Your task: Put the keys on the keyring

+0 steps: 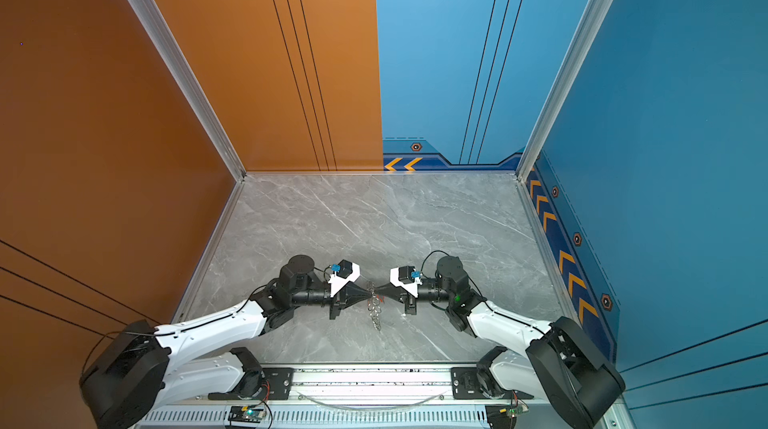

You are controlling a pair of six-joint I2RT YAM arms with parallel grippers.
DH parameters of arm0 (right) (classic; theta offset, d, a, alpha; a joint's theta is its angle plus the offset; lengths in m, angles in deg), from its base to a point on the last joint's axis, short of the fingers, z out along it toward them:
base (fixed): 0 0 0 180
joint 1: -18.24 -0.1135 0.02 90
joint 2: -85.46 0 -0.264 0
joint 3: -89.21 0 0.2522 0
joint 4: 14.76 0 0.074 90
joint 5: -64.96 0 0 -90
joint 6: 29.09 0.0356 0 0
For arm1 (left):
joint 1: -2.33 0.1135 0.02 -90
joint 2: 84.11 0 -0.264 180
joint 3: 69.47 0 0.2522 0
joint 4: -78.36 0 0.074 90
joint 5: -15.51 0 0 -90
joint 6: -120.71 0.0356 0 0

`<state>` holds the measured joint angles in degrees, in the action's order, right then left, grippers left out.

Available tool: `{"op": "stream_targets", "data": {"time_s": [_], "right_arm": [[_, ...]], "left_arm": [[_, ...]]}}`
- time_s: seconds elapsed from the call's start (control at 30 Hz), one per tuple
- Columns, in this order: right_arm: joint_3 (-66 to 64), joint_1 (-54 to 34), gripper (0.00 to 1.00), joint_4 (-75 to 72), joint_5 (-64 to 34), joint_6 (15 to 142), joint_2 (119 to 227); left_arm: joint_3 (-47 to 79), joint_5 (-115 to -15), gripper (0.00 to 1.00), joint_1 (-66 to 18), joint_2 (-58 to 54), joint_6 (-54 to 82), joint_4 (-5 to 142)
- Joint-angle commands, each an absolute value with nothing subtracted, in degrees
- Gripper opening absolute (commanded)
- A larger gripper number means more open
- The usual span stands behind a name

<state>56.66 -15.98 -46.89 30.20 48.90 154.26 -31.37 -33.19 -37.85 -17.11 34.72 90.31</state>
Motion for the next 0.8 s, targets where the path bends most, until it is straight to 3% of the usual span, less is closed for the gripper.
{"op": "stream_targets", "data": {"time_s": [0.0, 0.77], "right_arm": [[56.46, -16.38, 0.0, -46.0, 28.58, 48.3, 154.54], [55.94, -17.14, 0.0, -41.61, 24.79, 44.57, 153.4]], "left_arm": [[-30.08, -32.0, 0.0, -37.48, -16.7, 34.27, 90.08], [-30.08, -32.04, 0.0, -37.44, -16.88, 34.26, 90.11]]}}
